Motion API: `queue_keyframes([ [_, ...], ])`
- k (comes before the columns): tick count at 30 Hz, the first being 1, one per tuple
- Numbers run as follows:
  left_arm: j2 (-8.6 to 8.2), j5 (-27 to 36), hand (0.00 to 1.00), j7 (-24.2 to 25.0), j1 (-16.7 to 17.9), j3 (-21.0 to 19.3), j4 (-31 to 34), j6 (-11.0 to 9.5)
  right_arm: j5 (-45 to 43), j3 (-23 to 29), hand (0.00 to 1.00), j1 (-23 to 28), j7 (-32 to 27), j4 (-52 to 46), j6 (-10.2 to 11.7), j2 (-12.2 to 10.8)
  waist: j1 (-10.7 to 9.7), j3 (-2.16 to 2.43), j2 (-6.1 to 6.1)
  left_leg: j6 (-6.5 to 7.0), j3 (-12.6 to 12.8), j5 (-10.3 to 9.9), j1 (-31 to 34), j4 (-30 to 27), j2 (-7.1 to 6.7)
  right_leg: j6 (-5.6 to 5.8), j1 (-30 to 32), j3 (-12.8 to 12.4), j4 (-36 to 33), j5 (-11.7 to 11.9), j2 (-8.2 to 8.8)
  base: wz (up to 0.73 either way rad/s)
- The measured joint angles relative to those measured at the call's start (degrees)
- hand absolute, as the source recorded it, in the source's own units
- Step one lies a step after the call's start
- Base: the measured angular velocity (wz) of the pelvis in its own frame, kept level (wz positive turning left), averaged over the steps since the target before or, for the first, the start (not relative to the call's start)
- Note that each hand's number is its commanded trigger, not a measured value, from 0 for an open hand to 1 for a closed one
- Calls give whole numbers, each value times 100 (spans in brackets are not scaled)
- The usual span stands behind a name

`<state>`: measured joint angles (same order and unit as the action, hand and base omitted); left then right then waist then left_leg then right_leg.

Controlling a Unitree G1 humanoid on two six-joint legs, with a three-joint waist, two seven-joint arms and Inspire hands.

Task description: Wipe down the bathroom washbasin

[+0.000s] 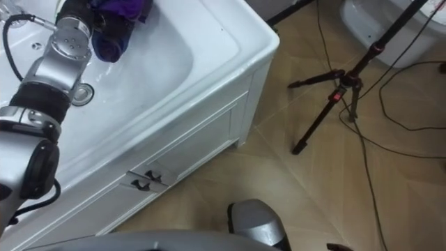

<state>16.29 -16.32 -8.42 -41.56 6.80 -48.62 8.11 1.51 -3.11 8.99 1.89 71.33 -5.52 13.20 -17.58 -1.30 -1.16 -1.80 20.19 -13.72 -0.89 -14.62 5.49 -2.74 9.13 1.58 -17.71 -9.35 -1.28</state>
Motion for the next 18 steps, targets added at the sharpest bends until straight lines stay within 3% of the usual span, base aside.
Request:
queue_keyframes([
  [4, 0, -5, 100, 1, -1, 10, 254, -4, 23, -9, 0, 197, 37, -17, -22, -6, -5, 1, -88, 0, 9, 0, -93, 19, -18, 4, -99, -10, 12, -3, 15, 0],
  [12, 3, -40, 100, 64, 3, 10, 398, 15, -6, 2, 0, 353, 199, -16, -211, -4, 55, 10, -100, 0, 30, 0, -217, 109, -35, 16, -140, -40, -15, 3, 2, 0],
  [16, 29, -194, 100, 69, 5, 12, 17, 33, -9, 101, 0, 377, 210, -24, -239, -4, 53, 14, -106, 0, 24, 1, -281, 118, -28, 17, -246, 5, -9, 18, 4, 3],
  [18, 48, -195, 100, 155, 23, 4, -507, 104, -9, 100, 0, 355, 209, -20, -335, -2, 97, 14, -102, 0, 28, 1, -358, 140, -32, 19, -303, -43, -1, 11, -10, -5],
])
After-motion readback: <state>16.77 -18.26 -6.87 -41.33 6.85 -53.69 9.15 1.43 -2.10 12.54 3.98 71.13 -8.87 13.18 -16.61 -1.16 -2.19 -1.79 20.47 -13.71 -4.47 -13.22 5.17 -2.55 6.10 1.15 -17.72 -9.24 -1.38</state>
